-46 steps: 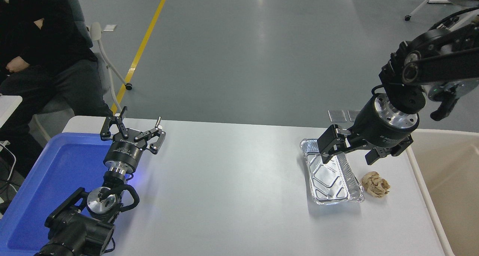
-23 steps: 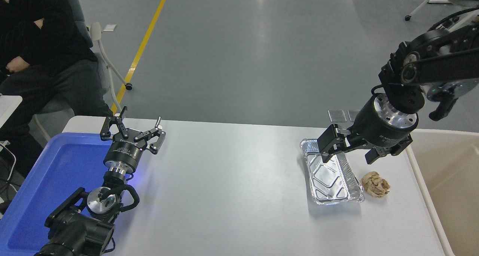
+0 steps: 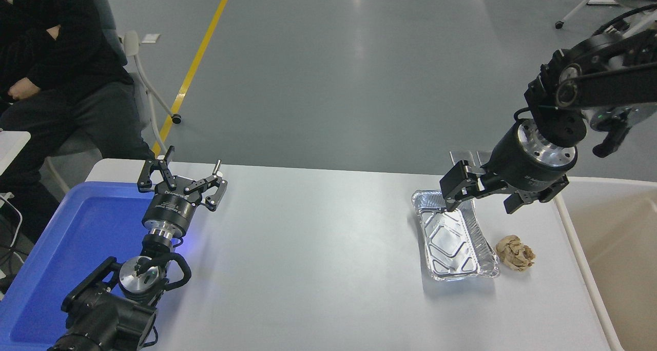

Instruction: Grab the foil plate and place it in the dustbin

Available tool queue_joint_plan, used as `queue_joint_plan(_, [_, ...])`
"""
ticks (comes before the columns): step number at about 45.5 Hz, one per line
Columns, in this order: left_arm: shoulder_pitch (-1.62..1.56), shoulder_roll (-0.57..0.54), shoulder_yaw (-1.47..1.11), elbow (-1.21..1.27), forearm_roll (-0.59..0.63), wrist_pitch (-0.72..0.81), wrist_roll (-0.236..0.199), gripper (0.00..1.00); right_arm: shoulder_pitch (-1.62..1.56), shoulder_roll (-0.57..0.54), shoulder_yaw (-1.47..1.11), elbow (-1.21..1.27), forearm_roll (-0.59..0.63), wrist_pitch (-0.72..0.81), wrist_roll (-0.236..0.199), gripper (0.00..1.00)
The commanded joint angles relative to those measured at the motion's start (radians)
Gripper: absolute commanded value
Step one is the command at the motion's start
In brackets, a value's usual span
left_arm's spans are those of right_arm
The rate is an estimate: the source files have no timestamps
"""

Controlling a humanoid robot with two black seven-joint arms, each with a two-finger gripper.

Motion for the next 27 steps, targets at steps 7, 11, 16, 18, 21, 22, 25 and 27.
queue_joint_plan(7, [0.0,0.0,0.0,0.0,0.0,0.0,0.0,0.99,-0.027,-0.002,0.003,-0.033,-0.013,-0.001,0.0,1.0])
queue_joint_plan(11, [0.0,0.0,0.0,0.0,0.0,0.0,0.0,0.99,-0.052,0.009,0.006,-0.056,-0.013,-0.001,0.0,1.0])
queue_joint_plan(16, [0.0,0.0,0.0,0.0,0.0,0.0,0.0,0.99,-0.099,0.024,0.022,-0.095,-0.013,-0.021,0.001,1.0])
queue_joint_plan(18, [0.0,0.0,0.0,0.0,0.0,0.0,0.0,0.99,-0.119,0.027,0.029,-0.108,-0.013,-0.036,0.001,1.0])
queue_joint_plan(21, [0.0,0.0,0.0,0.0,0.0,0.0,0.0,0.99,-0.145,0.037,0.034,-0.128,-0.016,-0.05,0.001,1.0])
queue_joint_plan(22, [0.0,0.0,0.0,0.0,0.0,0.0,0.0,0.99,-0.152,0.038,0.034,-0.132,-0.019,-0.052,0.001,1.0])
queue_joint_plan(25, [0.0,0.0,0.0,0.0,0.0,0.0,0.0,0.99,-0.182,0.041,0.034,-0.151,-0.045,-0.053,0.001,1.0])
queue_joint_plan(27, [0.0,0.0,0.0,0.0,0.0,0.0,0.0,0.99,-0.205,0.043,0.036,-0.164,-0.06,-0.055,0.0,1.0])
